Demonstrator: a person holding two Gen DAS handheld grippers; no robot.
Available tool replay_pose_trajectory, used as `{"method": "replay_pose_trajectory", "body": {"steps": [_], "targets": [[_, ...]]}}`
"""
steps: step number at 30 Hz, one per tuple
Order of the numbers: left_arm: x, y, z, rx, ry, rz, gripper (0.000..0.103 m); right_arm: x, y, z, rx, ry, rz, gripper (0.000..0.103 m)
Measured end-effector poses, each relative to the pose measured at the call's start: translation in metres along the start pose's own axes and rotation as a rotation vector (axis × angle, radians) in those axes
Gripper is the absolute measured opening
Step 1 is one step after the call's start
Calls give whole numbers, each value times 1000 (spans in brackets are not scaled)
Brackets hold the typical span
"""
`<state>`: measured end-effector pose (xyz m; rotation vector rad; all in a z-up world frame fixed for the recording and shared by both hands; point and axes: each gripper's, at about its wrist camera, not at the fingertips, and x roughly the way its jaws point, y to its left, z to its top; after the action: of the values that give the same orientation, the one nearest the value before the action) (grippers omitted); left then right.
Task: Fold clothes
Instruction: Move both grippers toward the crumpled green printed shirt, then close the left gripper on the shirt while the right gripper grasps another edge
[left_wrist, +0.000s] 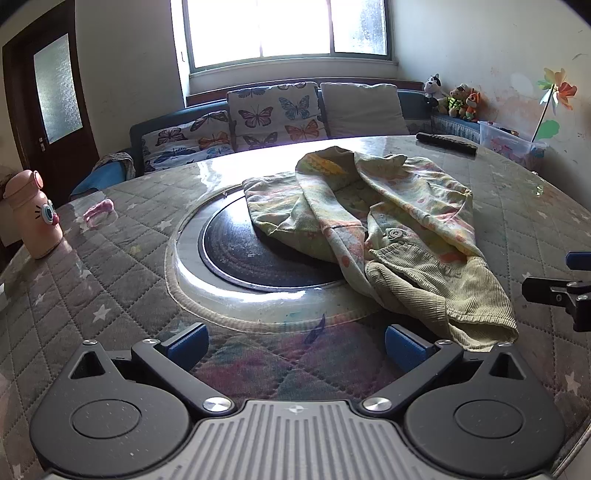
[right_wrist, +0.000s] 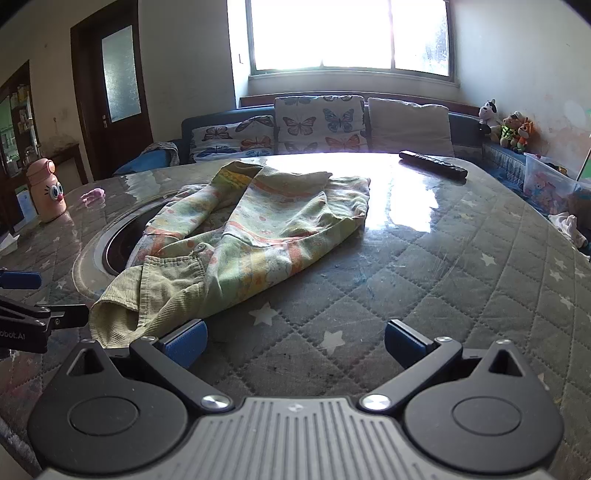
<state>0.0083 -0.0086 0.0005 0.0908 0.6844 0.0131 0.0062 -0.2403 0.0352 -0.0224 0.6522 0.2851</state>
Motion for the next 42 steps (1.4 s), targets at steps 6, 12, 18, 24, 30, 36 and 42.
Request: {"method": "replay_pose_trajectory", "body": {"steps": [6,12,18,24,30,36,42], "targets": [[3,0,5,4,-1,-2,103,4,0,5,0,3,7,103],[5,0,12,10,-8,-3,103,9,4,10,-22,9,17,103],[10,6,25,13,-23,6,103,16,8,21,-50,9,26,103],[21,7,41,30,-31,9,103,26,11,33,-80,15,31,103],[35,4,55,45,-27,-2,103,38,13,46,-95,16,39,103],[56,5,78,59,-35,-15,102,55,10,58,-83,34,58,103],[83,8,106,61,-33,-31,84,82,9,80,-89,53,67,102]]}}
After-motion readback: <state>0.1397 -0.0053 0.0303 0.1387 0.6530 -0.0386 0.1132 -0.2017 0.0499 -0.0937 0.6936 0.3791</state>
